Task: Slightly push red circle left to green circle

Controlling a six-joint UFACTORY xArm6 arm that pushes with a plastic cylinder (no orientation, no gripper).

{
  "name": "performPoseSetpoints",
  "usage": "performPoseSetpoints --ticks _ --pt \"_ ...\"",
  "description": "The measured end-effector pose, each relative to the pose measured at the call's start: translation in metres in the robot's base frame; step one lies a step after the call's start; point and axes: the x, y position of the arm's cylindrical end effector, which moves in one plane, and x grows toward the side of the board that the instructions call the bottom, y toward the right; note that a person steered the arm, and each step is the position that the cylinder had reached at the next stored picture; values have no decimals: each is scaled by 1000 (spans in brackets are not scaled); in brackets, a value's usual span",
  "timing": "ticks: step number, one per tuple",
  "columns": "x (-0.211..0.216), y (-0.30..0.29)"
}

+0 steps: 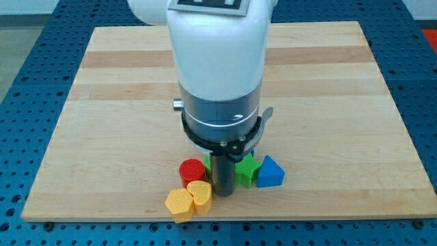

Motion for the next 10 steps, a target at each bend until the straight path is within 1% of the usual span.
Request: performPoseSetpoints --ticks 1,3,4,5,6,7,8,9,10 --pt "1 6" --pt "33 51" --pt "25 119" --pt "-43 163" --pt "-130 123" --pt "-162 10" --pt "-116 -90" --pt "-49 -135" --pt "10 -135"
